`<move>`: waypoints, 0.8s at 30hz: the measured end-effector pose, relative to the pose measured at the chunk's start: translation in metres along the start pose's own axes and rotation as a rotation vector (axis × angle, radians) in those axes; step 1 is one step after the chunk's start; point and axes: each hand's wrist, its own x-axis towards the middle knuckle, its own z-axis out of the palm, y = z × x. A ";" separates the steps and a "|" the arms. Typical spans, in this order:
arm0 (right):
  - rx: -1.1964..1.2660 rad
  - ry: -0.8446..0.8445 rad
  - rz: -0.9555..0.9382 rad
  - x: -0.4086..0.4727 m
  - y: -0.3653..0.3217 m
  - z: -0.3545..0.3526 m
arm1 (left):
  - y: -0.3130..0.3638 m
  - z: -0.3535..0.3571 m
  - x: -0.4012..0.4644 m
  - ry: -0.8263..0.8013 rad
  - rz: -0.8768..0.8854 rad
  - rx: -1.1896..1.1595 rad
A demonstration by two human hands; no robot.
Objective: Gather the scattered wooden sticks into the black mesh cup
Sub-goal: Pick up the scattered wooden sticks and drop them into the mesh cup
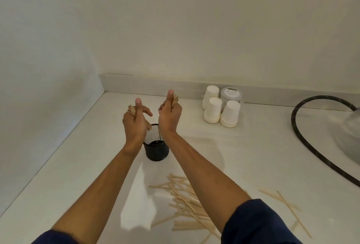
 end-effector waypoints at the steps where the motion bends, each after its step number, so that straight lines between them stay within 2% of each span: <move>1: -0.031 -0.020 -0.008 -0.001 0.005 0.000 | -0.003 -0.001 -0.001 -0.004 -0.003 0.008; 5: -0.150 -0.080 -0.001 -0.007 0.023 -0.002 | -0.013 -0.005 -0.006 -0.027 -0.077 0.052; 10: -0.187 -0.095 0.022 -0.009 0.027 -0.009 | -0.025 -0.002 -0.010 -0.043 -0.090 0.068; 16: -0.226 -0.129 0.093 -0.012 0.032 -0.025 | -0.027 0.002 -0.015 -0.043 -0.189 0.043; 24: -0.284 -0.185 0.082 -0.020 0.023 -0.040 | -0.024 0.001 -0.023 -0.092 -0.141 0.107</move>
